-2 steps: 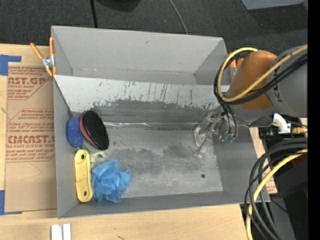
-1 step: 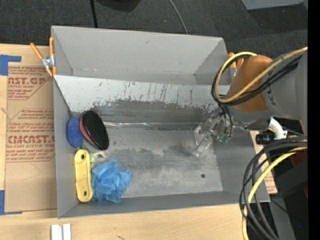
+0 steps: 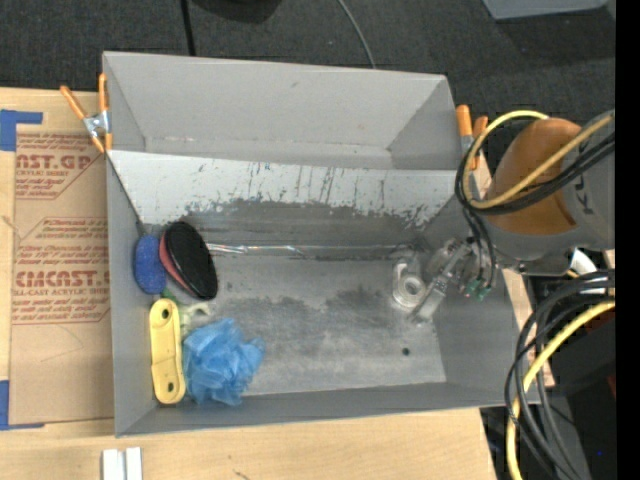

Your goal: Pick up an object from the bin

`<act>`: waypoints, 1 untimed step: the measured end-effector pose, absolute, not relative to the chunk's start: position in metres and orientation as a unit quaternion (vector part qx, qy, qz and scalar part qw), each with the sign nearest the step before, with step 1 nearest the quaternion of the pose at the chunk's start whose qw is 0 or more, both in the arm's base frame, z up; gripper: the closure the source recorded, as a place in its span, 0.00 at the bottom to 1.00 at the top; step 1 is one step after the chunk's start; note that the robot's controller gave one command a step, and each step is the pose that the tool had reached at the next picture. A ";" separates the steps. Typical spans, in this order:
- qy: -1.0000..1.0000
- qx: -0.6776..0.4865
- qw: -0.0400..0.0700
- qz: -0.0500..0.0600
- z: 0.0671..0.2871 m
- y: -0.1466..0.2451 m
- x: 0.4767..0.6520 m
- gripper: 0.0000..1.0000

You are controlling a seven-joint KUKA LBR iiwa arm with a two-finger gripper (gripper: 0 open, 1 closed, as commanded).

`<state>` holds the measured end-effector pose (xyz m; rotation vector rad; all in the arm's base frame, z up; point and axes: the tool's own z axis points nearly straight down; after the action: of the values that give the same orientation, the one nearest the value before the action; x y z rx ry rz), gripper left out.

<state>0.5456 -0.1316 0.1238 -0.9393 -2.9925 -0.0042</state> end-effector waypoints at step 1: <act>-0.948 -0.319 -0.006 -0.001 0.110 -0.086 0.542 0.00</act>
Offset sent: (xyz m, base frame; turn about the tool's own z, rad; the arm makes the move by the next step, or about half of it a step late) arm 0.0092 -0.0252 0.0703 -0.0699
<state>0.5423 -0.0857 0.1099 -1.0074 -2.9880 -0.0029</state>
